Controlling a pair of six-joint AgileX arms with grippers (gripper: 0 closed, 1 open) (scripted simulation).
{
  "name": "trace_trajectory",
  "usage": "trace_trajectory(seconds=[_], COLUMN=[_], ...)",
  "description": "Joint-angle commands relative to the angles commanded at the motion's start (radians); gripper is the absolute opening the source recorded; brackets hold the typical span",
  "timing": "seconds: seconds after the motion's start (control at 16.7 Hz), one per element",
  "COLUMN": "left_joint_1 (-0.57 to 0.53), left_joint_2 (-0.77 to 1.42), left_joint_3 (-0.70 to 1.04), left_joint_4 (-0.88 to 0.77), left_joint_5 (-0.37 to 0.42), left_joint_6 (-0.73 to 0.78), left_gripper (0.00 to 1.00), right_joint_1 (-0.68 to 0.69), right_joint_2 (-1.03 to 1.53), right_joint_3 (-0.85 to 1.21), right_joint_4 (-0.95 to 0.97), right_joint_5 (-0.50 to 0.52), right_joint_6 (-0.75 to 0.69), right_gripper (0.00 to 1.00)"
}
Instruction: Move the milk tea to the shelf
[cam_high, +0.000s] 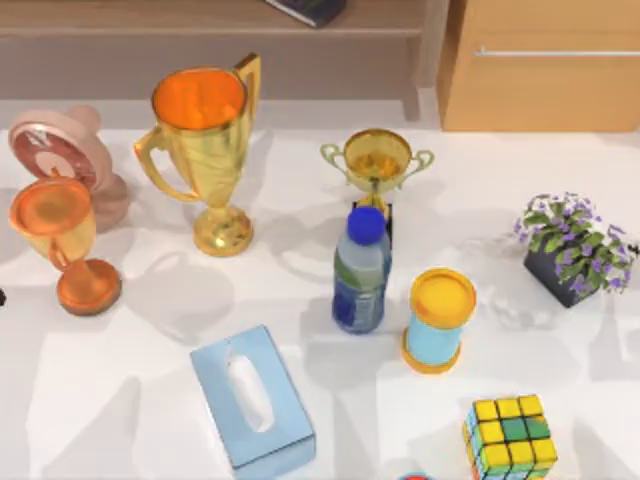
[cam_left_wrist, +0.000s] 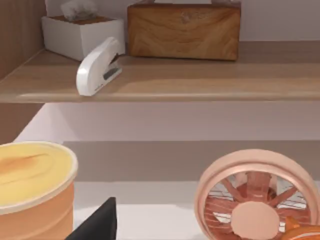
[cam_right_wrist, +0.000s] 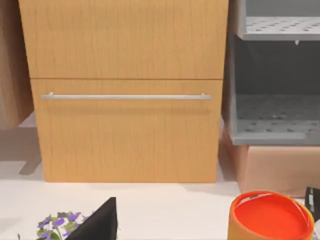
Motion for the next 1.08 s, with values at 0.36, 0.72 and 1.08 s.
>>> trace_trajectory(seconds=[0.36,0.72,1.08], left_joint_1=[0.216,0.399,0.488], left_joint_2=[0.644,1.182,1.421], left_joint_3=[0.144,0.262,0.304], left_joint_4=[0.449,0.825,0.992], left_joint_5=[0.233,0.429,0.524], left_joint_6=[0.032,0.059,0.07], left_gripper=[1.0,1.0,1.0], right_joint_1=[0.0,0.0,0.0], right_joint_2=[0.0,0.0,0.0], right_joint_3=[0.0,0.0,0.0], right_joint_4=[0.0,0.0,0.0], right_joint_5=[0.0,0.0,0.0], right_joint_6=[0.0,0.0,0.0], right_gripper=[1.0,1.0,1.0])
